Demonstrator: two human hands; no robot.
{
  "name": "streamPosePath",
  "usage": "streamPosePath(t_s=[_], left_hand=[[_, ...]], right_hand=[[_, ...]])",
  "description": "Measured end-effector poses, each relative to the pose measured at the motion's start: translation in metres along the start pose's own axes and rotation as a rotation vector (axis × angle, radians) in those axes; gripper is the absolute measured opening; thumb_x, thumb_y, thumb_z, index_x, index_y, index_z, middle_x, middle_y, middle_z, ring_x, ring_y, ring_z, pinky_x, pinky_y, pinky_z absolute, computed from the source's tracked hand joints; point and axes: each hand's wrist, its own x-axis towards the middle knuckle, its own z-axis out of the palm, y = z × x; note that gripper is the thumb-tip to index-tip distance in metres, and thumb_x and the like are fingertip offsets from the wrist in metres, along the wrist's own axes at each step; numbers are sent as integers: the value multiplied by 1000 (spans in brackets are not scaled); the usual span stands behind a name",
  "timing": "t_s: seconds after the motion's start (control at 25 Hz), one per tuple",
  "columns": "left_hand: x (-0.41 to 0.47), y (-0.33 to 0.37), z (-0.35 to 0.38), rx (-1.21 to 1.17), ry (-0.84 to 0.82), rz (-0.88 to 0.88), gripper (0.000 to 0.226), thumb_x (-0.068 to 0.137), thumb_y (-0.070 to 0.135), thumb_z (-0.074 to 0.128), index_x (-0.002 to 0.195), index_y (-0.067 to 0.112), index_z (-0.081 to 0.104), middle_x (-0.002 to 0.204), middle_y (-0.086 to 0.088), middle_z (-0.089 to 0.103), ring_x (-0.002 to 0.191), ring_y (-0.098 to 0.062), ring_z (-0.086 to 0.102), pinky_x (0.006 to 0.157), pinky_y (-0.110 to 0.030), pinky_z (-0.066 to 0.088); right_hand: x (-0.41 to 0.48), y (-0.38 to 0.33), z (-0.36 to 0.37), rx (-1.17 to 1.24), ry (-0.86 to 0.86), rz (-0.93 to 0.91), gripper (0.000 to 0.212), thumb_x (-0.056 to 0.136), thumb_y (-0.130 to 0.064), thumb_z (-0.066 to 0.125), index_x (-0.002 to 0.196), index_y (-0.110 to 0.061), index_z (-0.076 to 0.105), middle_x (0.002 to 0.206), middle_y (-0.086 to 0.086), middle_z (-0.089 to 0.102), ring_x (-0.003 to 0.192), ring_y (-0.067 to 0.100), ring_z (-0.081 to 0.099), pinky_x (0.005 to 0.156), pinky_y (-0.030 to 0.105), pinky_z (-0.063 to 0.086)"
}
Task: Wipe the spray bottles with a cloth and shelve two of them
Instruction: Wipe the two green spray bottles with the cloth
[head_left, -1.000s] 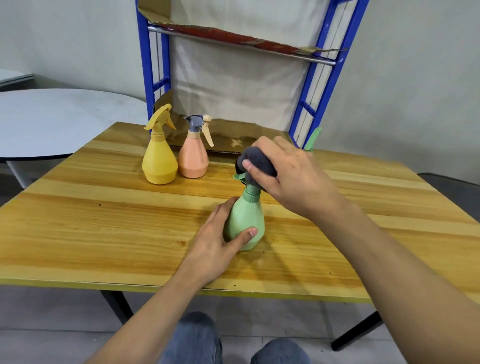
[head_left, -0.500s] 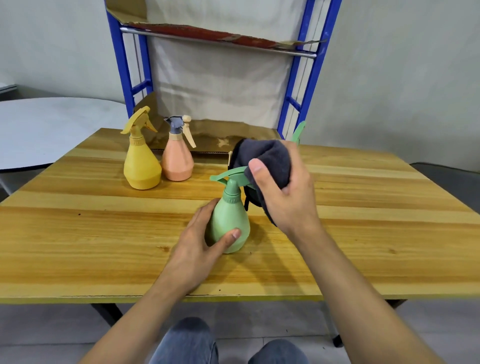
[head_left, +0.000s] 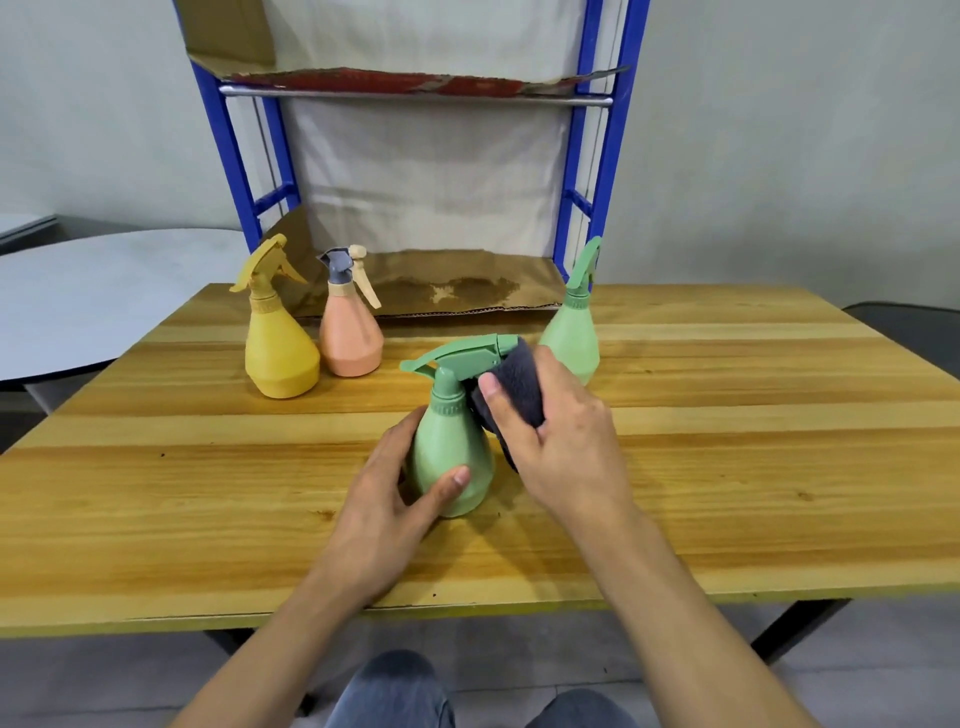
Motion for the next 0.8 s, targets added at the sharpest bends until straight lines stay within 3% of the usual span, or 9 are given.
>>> streamPosePath(t_s=[0.16, 0.28, 0.36, 0.44, 0.56, 0.72, 0.8], left_hand=[[-1, 1, 0, 13, -8, -12, 80, 78, 77, 64, 148, 50, 36, 149, 24, 48, 138, 7, 42, 117, -38, 40], [-1, 4, 0, 43, -16, -18, 78, 83, 71, 64, 150, 46, 34, 142, 34, 44, 132, 16, 40, 112, -24, 39], [-1, 8, 0, 72, -12, -28, 76, 82, 65, 65, 147, 49, 31, 133, 44, 39, 124, 25, 38, 103, -12, 36], [-1, 12, 1, 88, 9, -40, 76, 79, 65, 66, 145, 51, 31, 128, 45, 40, 119, 24, 41, 98, -8, 35], [1, 16, 4, 135, 69, -36, 79, 80, 59, 73, 149, 42, 37, 130, 33, 46, 120, 8, 47, 101, -18, 39], [2, 14, 2, 146, 75, -46, 70, 81, 62, 73, 141, 41, 44, 135, 24, 54, 124, 0, 52, 106, -34, 48], [3, 15, -4, 82, 53, -7, 61, 87, 63, 65, 142, 44, 44, 140, 24, 53, 129, 2, 51, 109, -37, 47]], right_hand=[[-2, 8, -7, -235, 32, -177, 40, 100, -56, 45, 110, -18, 54, 87, 0, 61, 68, 22, 60, 57, 32, 47], [-10, 26, -15, -379, 2, -198, 34, 100, -54, 47, 107, -21, 53, 83, -2, 58, 64, 21, 58, 54, 28, 37], [-21, 31, -19, -316, 11, -70, 33, 99, -54, 47, 114, -25, 53, 87, -5, 60, 69, 18, 59, 58, 28, 37], [-28, 30, -14, -67, 24, 218, 34, 97, -54, 52, 121, -32, 45, 96, -9, 61, 79, 15, 60, 66, 31, 43], [-35, 24, -3, 243, 49, 547, 44, 89, -40, 66, 122, -33, 38, 113, -5, 56, 97, 15, 58, 77, 30, 44], [-61, 17, 16, 26, 18, 324, 47, 87, -40, 69, 129, -34, 48, 124, -10, 47, 108, 10, 50, 90, 27, 43], [-64, 14, 19, 141, 165, 344, 39, 95, -42, 61, 130, -29, 53, 123, -9, 56, 113, 14, 55, 95, 30, 45]])
